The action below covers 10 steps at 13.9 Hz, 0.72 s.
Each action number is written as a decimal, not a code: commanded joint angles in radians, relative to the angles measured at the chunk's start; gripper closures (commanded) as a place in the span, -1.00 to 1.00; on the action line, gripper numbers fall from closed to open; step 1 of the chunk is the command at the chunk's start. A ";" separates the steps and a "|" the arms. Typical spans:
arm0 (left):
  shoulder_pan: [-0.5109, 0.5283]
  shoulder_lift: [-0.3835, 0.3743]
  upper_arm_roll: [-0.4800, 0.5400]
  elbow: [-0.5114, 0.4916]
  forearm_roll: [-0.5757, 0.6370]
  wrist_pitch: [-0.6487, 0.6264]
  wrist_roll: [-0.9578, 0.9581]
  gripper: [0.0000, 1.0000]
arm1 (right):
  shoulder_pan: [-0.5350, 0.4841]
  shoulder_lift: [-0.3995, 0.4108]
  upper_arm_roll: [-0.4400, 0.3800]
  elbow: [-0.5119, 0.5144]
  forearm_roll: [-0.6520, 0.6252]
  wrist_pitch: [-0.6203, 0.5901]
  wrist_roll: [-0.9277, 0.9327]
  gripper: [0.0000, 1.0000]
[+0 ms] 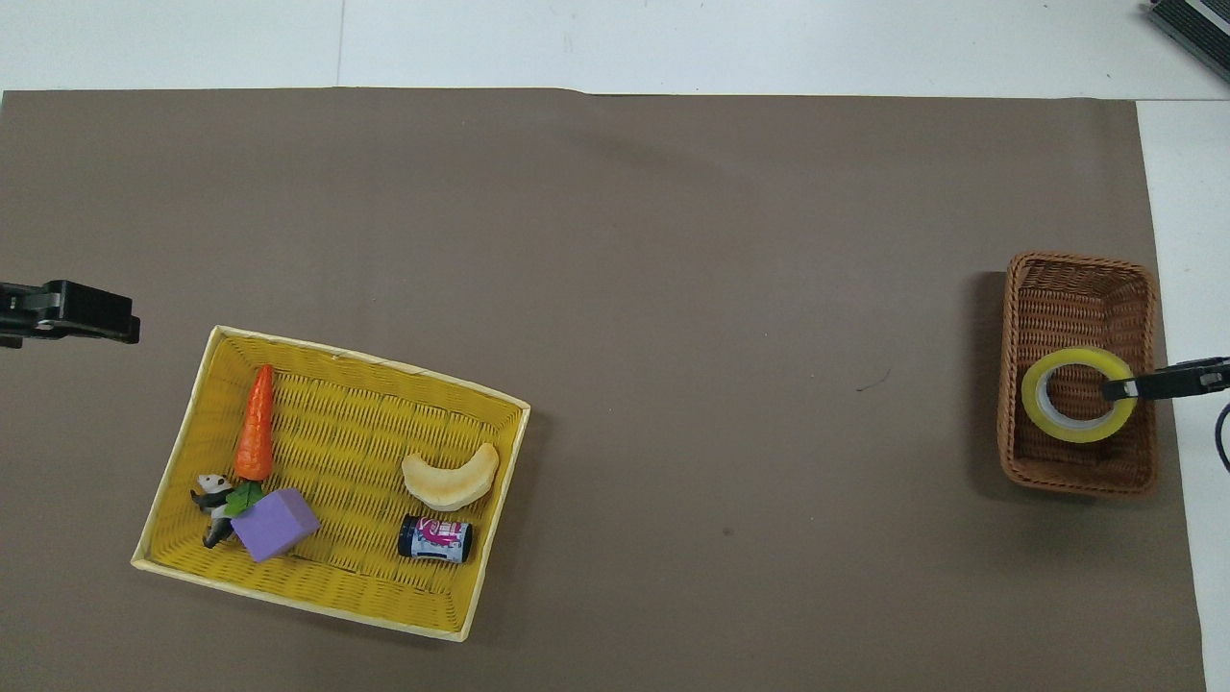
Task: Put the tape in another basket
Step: 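Release the tape and raise the right gripper out of the basket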
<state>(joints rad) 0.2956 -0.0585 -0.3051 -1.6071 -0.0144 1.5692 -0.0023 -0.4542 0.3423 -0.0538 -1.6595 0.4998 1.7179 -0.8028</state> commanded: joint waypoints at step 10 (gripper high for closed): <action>-0.409 -0.014 0.420 0.009 0.020 -0.006 0.015 -1.00 | 0.347 -0.222 0.009 0.152 -0.406 -0.006 0.670 -1.00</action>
<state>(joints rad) -0.0494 -0.0646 0.0538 -1.6044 -0.0136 1.5679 0.0141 -0.1423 0.1876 -0.0464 -1.4807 0.1460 1.7283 -0.2384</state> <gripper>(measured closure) 0.000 0.000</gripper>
